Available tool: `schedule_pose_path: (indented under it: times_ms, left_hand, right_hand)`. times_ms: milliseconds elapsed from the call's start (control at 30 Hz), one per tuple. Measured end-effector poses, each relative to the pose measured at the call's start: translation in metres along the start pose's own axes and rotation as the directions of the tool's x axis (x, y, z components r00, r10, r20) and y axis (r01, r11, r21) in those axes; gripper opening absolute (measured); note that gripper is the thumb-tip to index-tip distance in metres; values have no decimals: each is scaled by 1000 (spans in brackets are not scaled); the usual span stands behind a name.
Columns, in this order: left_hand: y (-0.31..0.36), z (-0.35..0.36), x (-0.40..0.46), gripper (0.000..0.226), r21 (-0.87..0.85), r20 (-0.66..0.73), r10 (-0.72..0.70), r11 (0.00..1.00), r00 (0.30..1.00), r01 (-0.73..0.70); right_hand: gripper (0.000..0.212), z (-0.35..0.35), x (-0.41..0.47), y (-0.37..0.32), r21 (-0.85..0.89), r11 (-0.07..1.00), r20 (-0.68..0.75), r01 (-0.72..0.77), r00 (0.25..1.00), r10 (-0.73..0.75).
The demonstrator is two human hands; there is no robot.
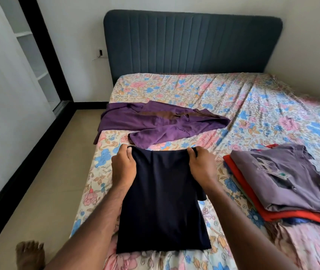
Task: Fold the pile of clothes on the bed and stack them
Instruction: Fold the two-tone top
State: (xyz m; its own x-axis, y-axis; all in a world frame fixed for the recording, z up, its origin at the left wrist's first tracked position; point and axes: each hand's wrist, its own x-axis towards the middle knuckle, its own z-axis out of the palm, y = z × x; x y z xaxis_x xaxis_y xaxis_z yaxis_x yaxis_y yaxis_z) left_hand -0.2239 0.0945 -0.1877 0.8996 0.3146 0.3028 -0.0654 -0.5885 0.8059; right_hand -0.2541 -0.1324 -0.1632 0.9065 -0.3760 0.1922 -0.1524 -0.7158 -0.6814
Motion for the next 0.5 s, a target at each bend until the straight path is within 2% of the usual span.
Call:
schedule_pose_path:
  times_ms: [133,167,233,300,400,467,500]
  left_hand:
    - [-31,31,8,23,283,109,-128,955,986,93]
    - [-40,35,6,23,354,124,-117,933,985,66]
    - [-58,41,-1,24,458,138,-34,888,990,-33]
    - [-67,46,-7,21,476,103,27,876,994,-73]
    - [-71,46,-10,19,437,60,29,898,998,-53]
    - [-67,43,-11,22,415,40,50,908,998,-62]
    - [-64,39,-12,23,415,27,80,906,996,-84]
  right_hand:
    - [37,37,14,32,-323,945,120,-55,988,98]
    - [41,44,12,40,-375,925,140,-65,982,126]
    - [49,53,9,51,-376,918,126,-127,974,186]
    - [55,58,11,52,-367,913,77,-176,973,218]
    - [73,59,9,48,-433,885,97,-168,968,232]
    - [85,53,9,46,-429,892,199,-146,947,251]
    - [85,47,13,49,-374,916,286,-147,921,265]
